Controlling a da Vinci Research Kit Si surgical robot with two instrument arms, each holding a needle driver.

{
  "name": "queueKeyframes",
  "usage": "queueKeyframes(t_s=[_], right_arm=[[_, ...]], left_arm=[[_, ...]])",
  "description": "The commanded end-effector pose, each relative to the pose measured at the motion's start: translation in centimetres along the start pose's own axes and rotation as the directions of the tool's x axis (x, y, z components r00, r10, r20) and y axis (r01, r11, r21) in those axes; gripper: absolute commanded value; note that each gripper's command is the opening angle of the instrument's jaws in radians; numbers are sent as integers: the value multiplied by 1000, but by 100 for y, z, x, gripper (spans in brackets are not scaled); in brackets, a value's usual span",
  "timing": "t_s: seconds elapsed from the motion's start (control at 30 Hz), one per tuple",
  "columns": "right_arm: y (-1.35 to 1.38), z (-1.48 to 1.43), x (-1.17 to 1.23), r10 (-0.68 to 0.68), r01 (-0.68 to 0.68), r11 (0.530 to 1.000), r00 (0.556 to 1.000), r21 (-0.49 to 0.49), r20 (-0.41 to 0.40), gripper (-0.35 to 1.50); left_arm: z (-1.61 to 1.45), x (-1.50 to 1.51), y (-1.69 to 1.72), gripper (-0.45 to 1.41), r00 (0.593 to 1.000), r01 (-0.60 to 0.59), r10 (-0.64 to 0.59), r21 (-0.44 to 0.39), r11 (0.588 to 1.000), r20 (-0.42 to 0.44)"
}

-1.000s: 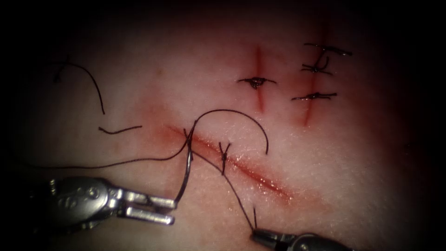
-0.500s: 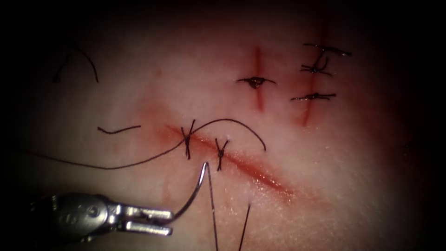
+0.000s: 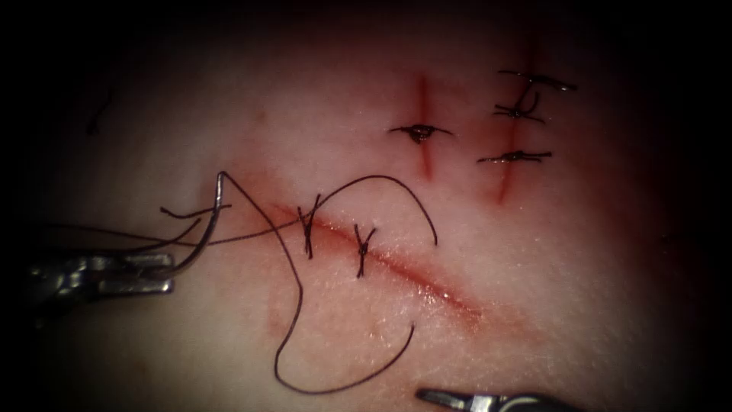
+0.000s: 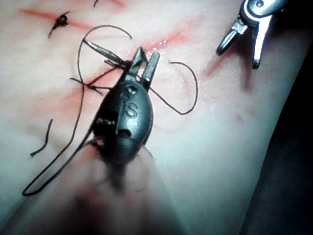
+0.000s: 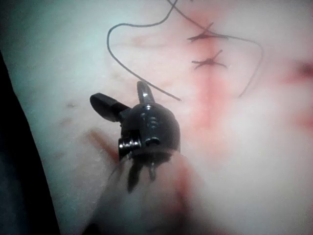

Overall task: Wound Closure
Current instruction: Use the right end-effector to pull the suture through the incision until a short tail remains.

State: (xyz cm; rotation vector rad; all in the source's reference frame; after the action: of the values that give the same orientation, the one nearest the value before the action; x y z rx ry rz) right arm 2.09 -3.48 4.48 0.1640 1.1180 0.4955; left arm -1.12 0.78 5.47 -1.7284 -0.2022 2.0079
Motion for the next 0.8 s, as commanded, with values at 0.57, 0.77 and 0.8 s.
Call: queueKeyframes(t_s=[0.57, 0.77, 0.8], right_arm=[[49, 70, -56, -215, 223, 974, 965, -40, 153, 145], [46, 75, -57, -215, 230, 971, 958, -62, 192, 96], [45, 73, -57, -213, 235, 969, 954, -82, 212, 44]], left_arm=[[18, -9, -5, -45, 1000, 4, -3, 14, 1000, -27], [17, -8, -2, -45, 1000, 2, -2, 12, 1000, -28], [17, -8, -1, -45, 1000, 2, -2, 12, 1000, -28]])
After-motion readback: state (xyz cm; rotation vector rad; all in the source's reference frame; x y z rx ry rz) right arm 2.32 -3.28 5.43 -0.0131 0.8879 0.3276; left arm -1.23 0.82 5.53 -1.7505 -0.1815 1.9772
